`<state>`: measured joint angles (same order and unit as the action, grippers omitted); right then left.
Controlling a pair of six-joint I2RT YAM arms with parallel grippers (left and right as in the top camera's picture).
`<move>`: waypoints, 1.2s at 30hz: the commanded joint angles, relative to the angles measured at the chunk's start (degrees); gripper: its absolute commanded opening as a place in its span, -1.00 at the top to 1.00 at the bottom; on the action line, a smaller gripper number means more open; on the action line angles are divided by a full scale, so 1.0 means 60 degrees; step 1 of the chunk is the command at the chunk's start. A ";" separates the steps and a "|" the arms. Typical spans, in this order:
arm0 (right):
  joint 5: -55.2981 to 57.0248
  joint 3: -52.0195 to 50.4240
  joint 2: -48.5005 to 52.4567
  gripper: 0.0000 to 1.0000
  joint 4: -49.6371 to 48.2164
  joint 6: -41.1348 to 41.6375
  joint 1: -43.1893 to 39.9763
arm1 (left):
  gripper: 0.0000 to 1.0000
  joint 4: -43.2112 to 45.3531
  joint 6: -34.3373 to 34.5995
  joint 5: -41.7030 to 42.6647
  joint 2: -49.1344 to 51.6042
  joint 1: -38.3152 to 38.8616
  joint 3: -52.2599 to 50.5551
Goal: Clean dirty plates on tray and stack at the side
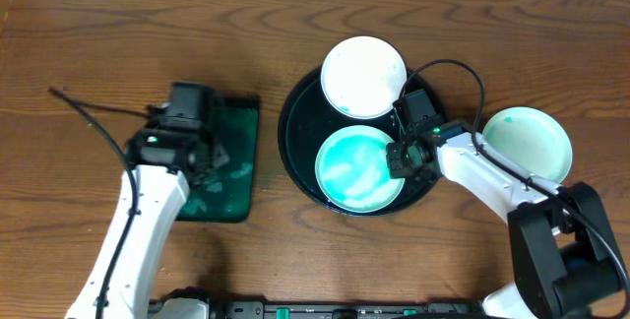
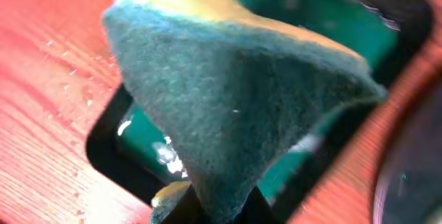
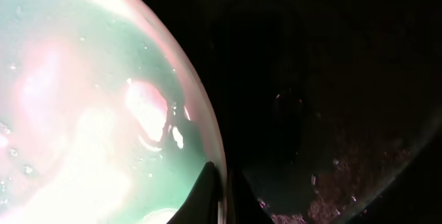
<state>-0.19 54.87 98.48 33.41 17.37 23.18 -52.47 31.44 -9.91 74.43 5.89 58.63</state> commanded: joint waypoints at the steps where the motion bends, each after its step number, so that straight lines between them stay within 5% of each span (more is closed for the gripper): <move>1: 0.2222 0.0594 -0.1279 0.97 0.0331 -0.0219 0.0288 | 0.86 0.0368 -0.0215 -0.0168 0.0503 -0.1020 -0.0641; 9: 0.5716 0.0925 -0.3592 0.98 -0.0237 -0.1566 0.1840 | 0.85 0.0685 -0.0816 0.0659 0.1300 -0.1563 -0.0710; 14: 0.3151 0.0849 -0.3468 0.98 0.0430 -0.0991 0.1304 | 0.86 0.0674 -0.0816 0.0656 0.1315 -0.1563 -0.0710; 20: -0.1665 0.0776 -0.1432 0.31 0.0488 -0.1803 -0.0998 | 0.85 0.0659 -0.0962 0.0656 0.1319 -0.1559 -0.0710; 26: -0.4907 0.0776 0.0656 0.09 0.0288 -0.2918 -0.2371 | 0.85 0.0663 -0.0991 0.0659 0.1319 -0.1559 -0.0710; 30: -0.5373 0.0780 0.1566 0.17 0.0244 -0.3308 -0.2543 | 0.83 0.0718 -0.0991 0.0889 0.1319 -0.1559 -0.0710; 33: -0.5796 0.0776 0.1752 0.31 0.0135 -0.3665 -0.2375 | 0.55 0.0801 -0.1067 0.1355 0.1319 -0.1559 -0.0710; 36: -0.4874 0.0783 0.1749 0.78 -0.0004 -0.3045 -0.2211 | 0.37 0.0798 -0.1064 0.1373 0.1319 -0.1559 -0.0710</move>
<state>-29.91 60.14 107.39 34.00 -1.56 8.27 -47.62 25.74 -3.25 82.35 -3.22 54.46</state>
